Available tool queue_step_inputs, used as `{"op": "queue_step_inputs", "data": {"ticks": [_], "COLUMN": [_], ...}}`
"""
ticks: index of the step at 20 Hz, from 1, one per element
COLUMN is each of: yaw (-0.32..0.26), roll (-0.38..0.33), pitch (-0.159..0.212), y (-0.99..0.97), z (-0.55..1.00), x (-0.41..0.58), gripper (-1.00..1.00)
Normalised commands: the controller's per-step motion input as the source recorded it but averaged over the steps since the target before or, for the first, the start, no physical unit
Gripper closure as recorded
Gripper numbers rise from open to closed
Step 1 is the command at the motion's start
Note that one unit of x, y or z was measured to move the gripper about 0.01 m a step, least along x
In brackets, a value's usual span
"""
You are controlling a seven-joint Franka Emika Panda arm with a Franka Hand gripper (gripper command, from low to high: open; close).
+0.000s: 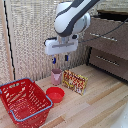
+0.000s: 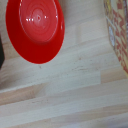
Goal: Transport the gripper mindfully toward the orange-red bowl and clasp it to elevate with ease. Ensure your robot's arm aligns efficiently with the top drawer's opening. Carefully slide the orange-red bowl into the designated spot with precision. After confirmation, withdraw the gripper gently. Close the drawer smoothly by transitioning the gripper to its handle.
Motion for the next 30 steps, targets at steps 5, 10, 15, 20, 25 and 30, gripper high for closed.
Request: {"op": "queue_step_inputs", "data": {"ticks": [5, 10, 15, 20, 25, 30], "yaw": [-0.001, -0.009, -0.020, -0.013, -0.012, -0.007], "roll": [-0.053, -0.060, -0.087, -0.077, -0.030, -0.002], "pitch": [0.000, 0.000, -0.005, -0.024, -0.044, -0.059], "y": [0.22, 0.18, 0.23, 0.19, 0.02, -0.03], "z": [-0.41, -0.41, -0.45, -0.42, -0.37, -0.35], "x": [-0.125, -0.233, -0.363, -0.319, -0.149, -0.120], "gripper": [-1.00, -1.00, -1.00, -1.00, -1.00, -1.00]}}
